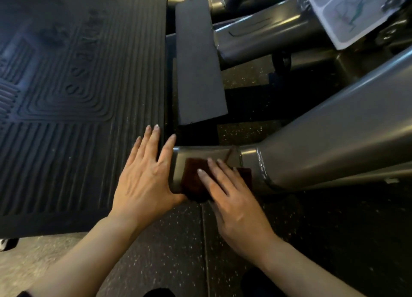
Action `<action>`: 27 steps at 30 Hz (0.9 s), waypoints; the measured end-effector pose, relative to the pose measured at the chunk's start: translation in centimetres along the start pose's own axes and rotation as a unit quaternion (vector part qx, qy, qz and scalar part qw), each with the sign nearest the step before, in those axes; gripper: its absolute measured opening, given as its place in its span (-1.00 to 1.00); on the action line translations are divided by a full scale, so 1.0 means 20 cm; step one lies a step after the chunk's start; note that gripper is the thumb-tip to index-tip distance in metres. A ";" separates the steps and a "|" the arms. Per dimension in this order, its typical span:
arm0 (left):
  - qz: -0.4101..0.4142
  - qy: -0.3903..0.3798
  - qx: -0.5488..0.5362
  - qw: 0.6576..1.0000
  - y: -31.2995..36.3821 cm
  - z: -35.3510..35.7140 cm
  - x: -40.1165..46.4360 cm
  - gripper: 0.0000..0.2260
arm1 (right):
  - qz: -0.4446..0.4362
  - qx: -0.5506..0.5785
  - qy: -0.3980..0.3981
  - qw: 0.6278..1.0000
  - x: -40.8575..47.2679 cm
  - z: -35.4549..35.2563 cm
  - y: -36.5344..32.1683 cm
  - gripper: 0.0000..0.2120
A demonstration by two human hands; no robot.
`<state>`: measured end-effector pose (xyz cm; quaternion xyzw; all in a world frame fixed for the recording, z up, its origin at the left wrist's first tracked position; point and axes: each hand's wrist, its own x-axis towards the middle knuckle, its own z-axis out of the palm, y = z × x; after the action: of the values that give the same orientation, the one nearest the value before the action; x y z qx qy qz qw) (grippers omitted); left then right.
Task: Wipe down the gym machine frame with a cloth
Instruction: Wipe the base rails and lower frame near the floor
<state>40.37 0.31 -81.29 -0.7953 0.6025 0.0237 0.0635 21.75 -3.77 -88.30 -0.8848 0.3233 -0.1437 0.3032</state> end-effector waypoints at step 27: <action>-0.021 0.018 -0.265 0.964 0.23 -0.09 1.13 -0.42 | 0.084 0.007 0.358 0.930 1.01 -0.62 0.19 -0.71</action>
<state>42.05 -22.70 -82.41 -0.7964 0.5587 0.1669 -0.1604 29.36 -24.90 -79.89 -0.7419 0.4822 -0.4278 0.1847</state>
